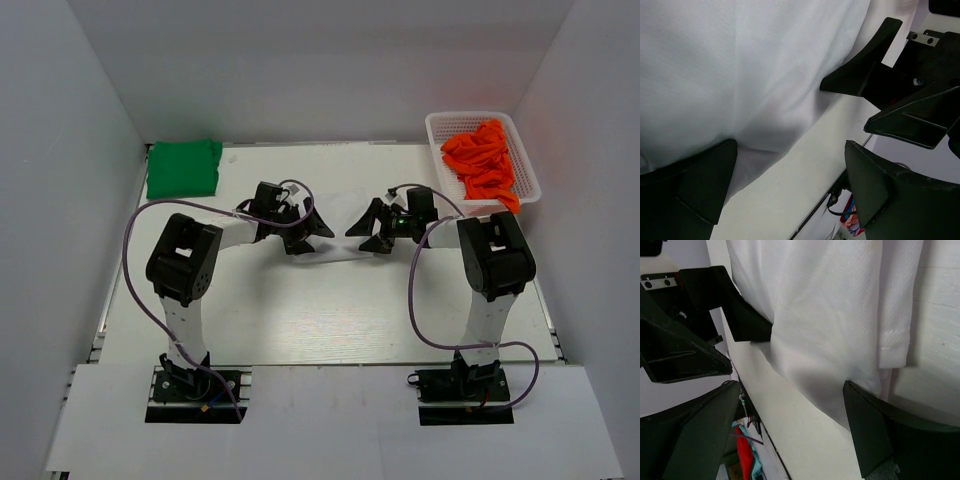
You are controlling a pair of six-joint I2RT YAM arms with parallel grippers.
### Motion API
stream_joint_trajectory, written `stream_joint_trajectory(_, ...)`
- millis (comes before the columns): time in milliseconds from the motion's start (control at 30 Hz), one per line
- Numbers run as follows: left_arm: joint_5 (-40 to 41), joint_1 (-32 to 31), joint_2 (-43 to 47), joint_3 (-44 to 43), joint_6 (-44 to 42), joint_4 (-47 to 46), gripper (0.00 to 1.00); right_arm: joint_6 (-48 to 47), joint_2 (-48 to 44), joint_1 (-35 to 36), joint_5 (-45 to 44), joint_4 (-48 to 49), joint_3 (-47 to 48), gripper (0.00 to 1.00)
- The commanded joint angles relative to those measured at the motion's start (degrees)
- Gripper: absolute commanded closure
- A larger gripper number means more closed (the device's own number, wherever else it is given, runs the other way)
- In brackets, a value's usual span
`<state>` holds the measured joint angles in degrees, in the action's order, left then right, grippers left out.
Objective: Fold and stack the t-shirts
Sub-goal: Smooth out wrinkles on the folded tshirt
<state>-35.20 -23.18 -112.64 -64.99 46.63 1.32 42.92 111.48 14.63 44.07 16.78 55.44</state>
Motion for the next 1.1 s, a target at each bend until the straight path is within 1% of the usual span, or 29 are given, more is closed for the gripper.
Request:
stream_joint_trajectory(0,2.77,0.59,-1.79,-0.83,-3.82,3.6,0.0,-4.85,1.03,-0.48,-5.49,-3.68,0.46,0.1)
stream_joint_trajectory(67,2.77,0.59,-0.05,-1.97,-5.05,5.35,0.0,-7.31,-0.47,-0.31,-6.28,-6.66,1.33,0.1)
stream_joint_trajectory(100,4.16,0.59,1.1,-4.16,-6.97,6.58,0.0,-8.19,-1.26,-0.39,-6.72,-8.84,2.21,0.1)
stream_joint_trajectory(133,5.48,0.59,3.46,-5.48,-8.04,8.07,0.0,-9.16,-3.96,-0.05,-7.68,-10.34,4.13,0.1)
stream_joint_trajectory(167,8.54,0.59,4.7,-6.89,-9.18,11.21,0.0,-12.12,-4.95,0.04,-8.64,-14.36,4.85,0.1)
stream_joint_trajectory(200,10.22,-0.02,5.84,-9.6,-10.06,12.72,0.0,-13.11,-7.05,0.13,-9.18,-15.53,5.72,0.1)
stream_joint_trajectory(233,11.54,-0.02,6.9,-10.67,-11.2,13.96,0.0,-14.86,-8.02,0.13,-9.79,-16.41,8.26,0.1)
stream_joint_trajectory(267,13.04,-0.02,8.82,-11.47,-11.21,14.75,0.0,-16.27,-10.3,0.31,-10.58,-19.56,8.8,0.1)
stream_joint_trajectory(333,12.44,0.5,10.15,-11.47,-11.21,13.37,0.0,-17.95,-11.72,0.57,-10.76,-20.73,10.73,0.1)
stream_joint_trajectory(400,11.65,0.5,10.16,-9.9,-9.81,8.89,0.0,-19.44,-13.31,1.01,-10.68,-21.52,11.44,0.1)
stream_joint_trajectory(500,11.12,0.5,7.01,-12.43,-9.28,6.59,0.0,-20.15,-13.13,1.98,-7.71,-21.26,11.27,0.1)
stream_joint_trajectory(567,11.12,0.5,2.88,-14.8,-8.5,5.19,0.0,-20.33,-12.25,3.38,-5.24,-20.38,11.36,0.1)
stream_joint_trajectory(600,11.12,0.5,1.39,-15.42,-7.88,4.31,0.0,-20.5,-11.47,4.17,-4.01,-18.38,11.18,0.1)
stream_joint_trajectory(667,12.52,0.5,-2.73,-17.96,-6.3,5.43,0.0,-20.68,-9.54,5.57,-2.77,-18.27,12.05,0.1)
stream_joint_trajectory(733,14.36,1.03,-3.64,-17.98,-5.59,7.29,0.0,-20.51,-6.64,6.46,-1.63,-17.92,12.41,0.1)
stream_joint_trajectory(767,14.37,1.03,-3.64,-15.98,-5.59,6.77,0.0,-20.24,-6.11,6.81,-1.28,-17.74,12.15,0.1)
stream_joint_trajectory(800,14.37,1.03,-3.03,-14.22,-5.06,5.72,0.0,-20.07,-4.71,7.25,-1.27,-17.48,11.45,0.1)
stream_joint_trajectory(833,15.07,1.03,-2.42,-12.37,-5.06,3.36,0.0,-18.76,-4.26,7.34,-0.92,-15.22,10.84,0.1)
stream_joint_trajectory(867,15.77,1.03,-1.8,-8.87,-5.06,2.38,0.0,-18.31,-3.65,7.17,-0.57,-14.5,9.61,0.1)
stream_joint_trajectory(933,18.23,1.03,-1.1,-6.21,-5.06,0.97,0.0,-16.73,-1.54,6.37,0.75,-11.79,7.15,0.1)
stream_joint_trajectory(1000,18.24,1.65,-1.09,-3.57,-5.06,-0.26,0.0,-16.81,-0.39,5.94,-0.82,-10.89,3.47,0.1)
stream_joint_trajectory(1067,17.62,2.17,-1.09,-2.08,-5.67,-3.16,0.0,-16.99,2.06,5.85,-1.62,-11.85,2.75,0.1)
